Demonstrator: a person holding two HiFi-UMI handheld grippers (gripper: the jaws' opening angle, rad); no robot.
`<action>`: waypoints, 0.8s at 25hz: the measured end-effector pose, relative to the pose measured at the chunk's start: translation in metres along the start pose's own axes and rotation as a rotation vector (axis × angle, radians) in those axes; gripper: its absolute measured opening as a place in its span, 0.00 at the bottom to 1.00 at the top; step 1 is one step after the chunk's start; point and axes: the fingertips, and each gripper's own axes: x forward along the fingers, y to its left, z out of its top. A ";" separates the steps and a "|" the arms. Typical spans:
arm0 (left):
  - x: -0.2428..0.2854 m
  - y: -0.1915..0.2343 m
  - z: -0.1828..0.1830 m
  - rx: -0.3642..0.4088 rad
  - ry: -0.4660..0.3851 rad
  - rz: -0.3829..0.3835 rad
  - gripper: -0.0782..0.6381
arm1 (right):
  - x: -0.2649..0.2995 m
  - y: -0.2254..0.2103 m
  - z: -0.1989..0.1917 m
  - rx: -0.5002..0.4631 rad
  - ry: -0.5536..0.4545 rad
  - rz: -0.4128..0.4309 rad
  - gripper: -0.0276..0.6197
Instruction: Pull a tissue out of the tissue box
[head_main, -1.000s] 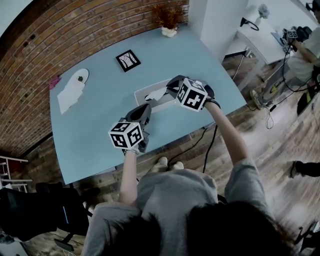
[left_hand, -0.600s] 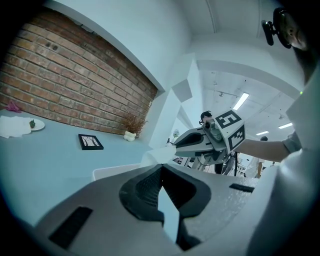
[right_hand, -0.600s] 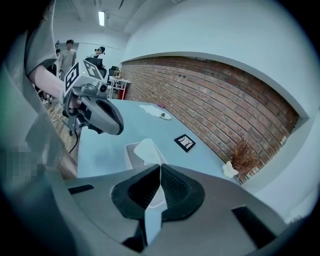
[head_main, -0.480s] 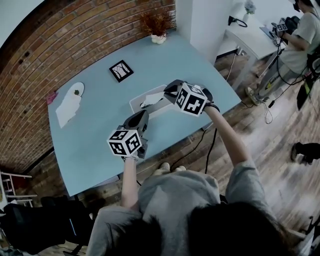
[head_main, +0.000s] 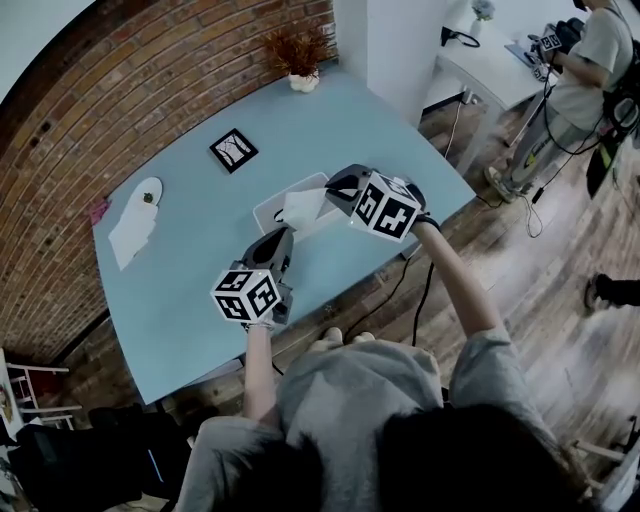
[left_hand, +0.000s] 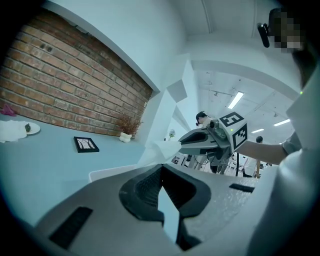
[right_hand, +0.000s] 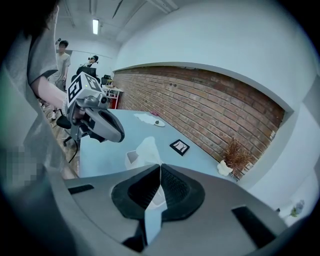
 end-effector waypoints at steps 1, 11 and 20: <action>0.000 -0.001 0.000 0.003 0.000 -0.002 0.11 | -0.001 0.001 0.001 0.003 -0.008 -0.003 0.05; -0.014 -0.008 0.011 0.110 -0.012 0.016 0.11 | -0.022 0.017 0.008 0.163 -0.147 -0.044 0.05; -0.029 -0.027 0.014 0.142 -0.045 0.010 0.11 | -0.030 0.037 -0.004 0.385 -0.281 -0.074 0.05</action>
